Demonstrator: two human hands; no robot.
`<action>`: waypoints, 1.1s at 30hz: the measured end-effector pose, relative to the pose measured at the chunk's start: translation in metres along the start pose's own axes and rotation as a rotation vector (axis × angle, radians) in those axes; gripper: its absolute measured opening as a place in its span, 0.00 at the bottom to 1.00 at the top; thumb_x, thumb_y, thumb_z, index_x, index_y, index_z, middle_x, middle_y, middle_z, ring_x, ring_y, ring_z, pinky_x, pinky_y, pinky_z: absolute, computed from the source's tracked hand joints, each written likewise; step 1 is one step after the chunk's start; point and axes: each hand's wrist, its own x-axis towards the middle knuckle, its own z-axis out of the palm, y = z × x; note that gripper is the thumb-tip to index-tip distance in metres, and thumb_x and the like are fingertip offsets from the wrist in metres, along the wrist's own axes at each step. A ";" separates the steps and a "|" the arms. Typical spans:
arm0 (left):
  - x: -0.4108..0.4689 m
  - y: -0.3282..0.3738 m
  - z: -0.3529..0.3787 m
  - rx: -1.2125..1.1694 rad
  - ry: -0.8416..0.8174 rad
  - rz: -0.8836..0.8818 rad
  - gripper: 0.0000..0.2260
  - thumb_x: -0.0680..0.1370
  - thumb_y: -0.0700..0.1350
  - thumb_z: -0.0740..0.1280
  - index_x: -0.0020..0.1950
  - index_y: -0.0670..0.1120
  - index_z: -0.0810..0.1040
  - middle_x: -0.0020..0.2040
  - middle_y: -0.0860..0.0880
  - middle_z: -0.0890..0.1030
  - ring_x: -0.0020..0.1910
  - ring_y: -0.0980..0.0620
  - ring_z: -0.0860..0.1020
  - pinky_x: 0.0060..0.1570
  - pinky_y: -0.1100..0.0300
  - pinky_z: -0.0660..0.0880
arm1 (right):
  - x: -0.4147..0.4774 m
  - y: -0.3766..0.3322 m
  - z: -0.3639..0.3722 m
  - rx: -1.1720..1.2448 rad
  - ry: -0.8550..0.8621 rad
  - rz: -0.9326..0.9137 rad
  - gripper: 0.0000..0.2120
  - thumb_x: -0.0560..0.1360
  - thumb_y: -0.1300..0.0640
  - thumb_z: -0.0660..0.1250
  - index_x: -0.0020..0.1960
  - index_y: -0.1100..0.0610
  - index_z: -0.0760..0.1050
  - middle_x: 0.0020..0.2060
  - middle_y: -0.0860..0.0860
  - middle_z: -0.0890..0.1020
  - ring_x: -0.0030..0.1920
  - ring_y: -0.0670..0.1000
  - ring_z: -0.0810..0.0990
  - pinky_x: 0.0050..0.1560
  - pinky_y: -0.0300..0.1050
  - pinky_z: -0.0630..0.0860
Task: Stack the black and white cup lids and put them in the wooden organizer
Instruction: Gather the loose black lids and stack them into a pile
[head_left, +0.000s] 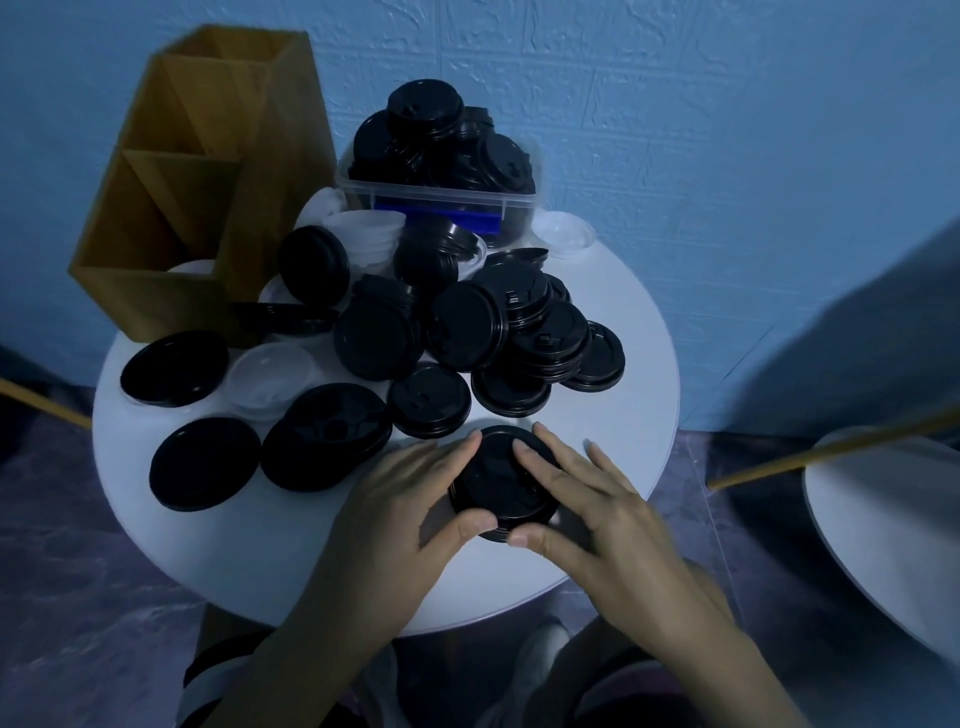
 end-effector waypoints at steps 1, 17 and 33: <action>0.000 0.000 0.000 -0.004 0.002 0.000 0.29 0.76 0.64 0.63 0.77 0.59 0.68 0.63 0.81 0.66 0.67 0.75 0.63 0.62 0.77 0.60 | -0.001 0.000 -0.002 0.026 -0.035 0.022 0.31 0.75 0.31 0.60 0.77 0.35 0.60 0.77 0.34 0.55 0.72 0.22 0.41 0.74 0.26 0.39; -0.002 0.001 0.001 -0.009 -0.039 -0.064 0.42 0.72 0.59 0.74 0.79 0.65 0.53 0.64 0.81 0.61 0.67 0.79 0.57 0.63 0.81 0.51 | 0.012 -0.001 -0.019 0.605 0.206 0.218 0.27 0.68 0.53 0.76 0.66 0.50 0.75 0.57 0.41 0.84 0.60 0.42 0.81 0.60 0.33 0.74; 0.002 0.010 -0.001 -0.020 0.008 -0.037 0.30 0.72 0.64 0.68 0.73 0.61 0.71 0.68 0.71 0.70 0.69 0.70 0.66 0.67 0.73 0.59 | -0.001 0.015 -0.028 0.249 0.111 0.227 0.30 0.69 0.41 0.75 0.69 0.39 0.72 0.62 0.29 0.77 0.66 0.35 0.74 0.63 0.27 0.68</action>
